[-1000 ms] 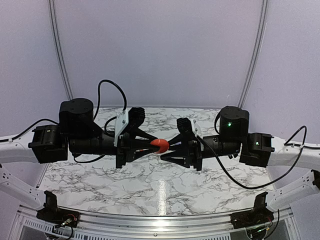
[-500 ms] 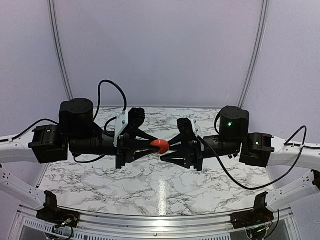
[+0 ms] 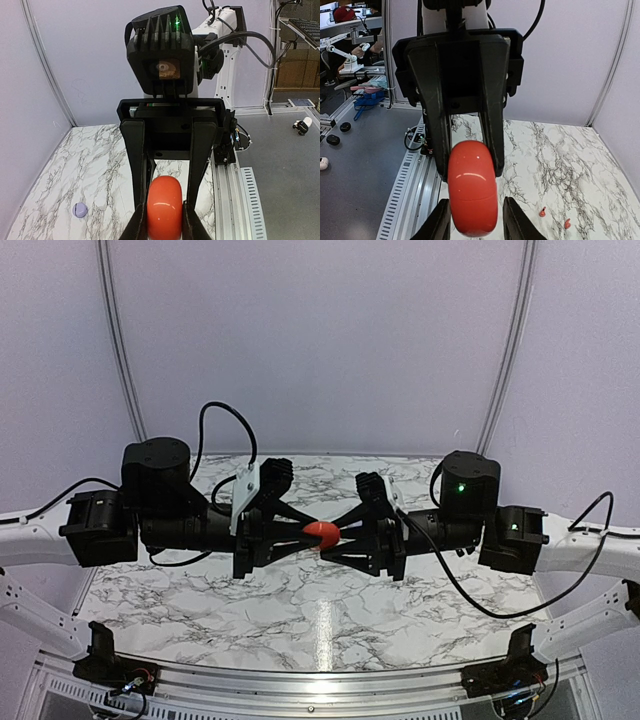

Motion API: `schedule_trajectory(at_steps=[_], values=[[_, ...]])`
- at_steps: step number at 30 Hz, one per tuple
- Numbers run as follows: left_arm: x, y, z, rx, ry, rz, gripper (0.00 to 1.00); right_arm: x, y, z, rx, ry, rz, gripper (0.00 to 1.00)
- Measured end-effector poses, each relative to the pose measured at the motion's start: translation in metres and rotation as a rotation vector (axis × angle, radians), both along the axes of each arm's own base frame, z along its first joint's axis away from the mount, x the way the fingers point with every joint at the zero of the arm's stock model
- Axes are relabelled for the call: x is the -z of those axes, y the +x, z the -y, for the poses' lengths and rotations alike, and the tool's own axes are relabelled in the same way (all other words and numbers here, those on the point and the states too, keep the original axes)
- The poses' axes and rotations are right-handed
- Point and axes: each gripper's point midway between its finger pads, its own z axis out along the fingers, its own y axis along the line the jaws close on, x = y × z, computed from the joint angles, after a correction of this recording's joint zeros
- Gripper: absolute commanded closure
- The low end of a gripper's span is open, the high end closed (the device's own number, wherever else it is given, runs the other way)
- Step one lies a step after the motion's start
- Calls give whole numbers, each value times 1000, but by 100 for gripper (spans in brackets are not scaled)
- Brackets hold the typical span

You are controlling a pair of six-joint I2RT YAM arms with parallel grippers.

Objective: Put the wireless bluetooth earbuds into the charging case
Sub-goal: Pass from the left arm to the right

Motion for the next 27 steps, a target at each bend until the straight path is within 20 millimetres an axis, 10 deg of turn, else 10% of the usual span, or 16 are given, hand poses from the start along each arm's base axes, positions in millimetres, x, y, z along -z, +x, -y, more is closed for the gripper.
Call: schedule_trajectory(at_steps=[15,27], values=[[3,0,2,1,7,1,92,0,0,0,-1,0,-3,83],[3,6,0,-33,11,9,62,2,0,0,-1,-3,-1,96]])
